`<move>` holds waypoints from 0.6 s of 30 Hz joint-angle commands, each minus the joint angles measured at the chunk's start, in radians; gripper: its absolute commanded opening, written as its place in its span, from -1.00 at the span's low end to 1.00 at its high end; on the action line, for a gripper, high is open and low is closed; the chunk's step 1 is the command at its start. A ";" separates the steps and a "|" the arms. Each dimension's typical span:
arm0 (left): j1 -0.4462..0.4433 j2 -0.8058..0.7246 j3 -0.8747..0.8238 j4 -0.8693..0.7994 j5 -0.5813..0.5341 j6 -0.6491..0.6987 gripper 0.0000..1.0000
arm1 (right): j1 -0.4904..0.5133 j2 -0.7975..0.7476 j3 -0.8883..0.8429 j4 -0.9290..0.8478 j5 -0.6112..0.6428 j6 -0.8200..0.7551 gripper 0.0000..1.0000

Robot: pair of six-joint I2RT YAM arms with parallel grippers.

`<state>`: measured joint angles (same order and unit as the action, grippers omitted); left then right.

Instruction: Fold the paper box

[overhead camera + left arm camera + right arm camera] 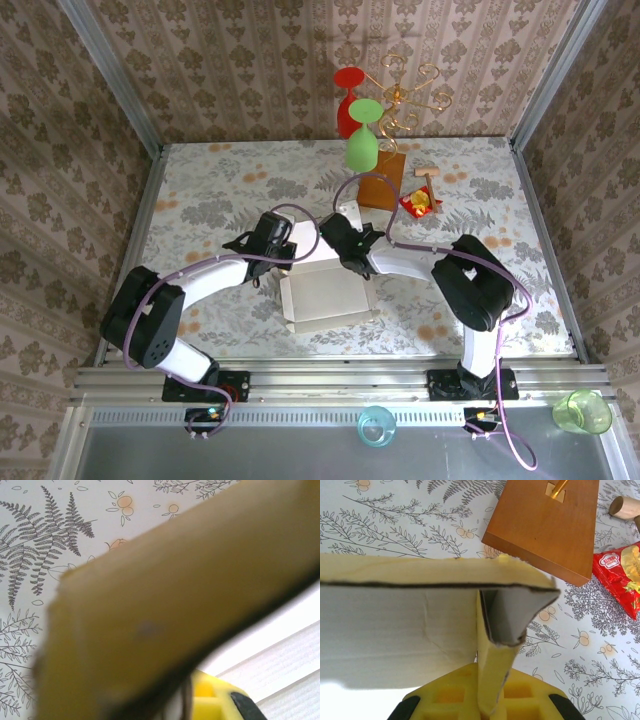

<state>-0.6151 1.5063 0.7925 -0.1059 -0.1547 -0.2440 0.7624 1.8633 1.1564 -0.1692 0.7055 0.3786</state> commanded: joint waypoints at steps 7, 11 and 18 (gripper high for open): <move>0.030 0.024 0.010 -0.070 -0.064 -0.052 -0.71 | -0.004 -0.021 -0.075 0.038 0.017 -0.073 -1.00; 0.053 0.025 0.010 -0.073 -0.053 -0.051 -0.62 | -0.003 -0.023 -0.081 0.053 0.001 -0.088 -1.00; 0.064 0.034 0.017 -0.077 -0.043 -0.040 -0.92 | -0.004 -0.010 -0.061 0.039 -0.009 -0.085 -1.00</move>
<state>-0.5735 1.5177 0.7948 -0.1188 -0.1524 -0.2897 0.7631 1.8484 1.1076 -0.0677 0.6739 0.3092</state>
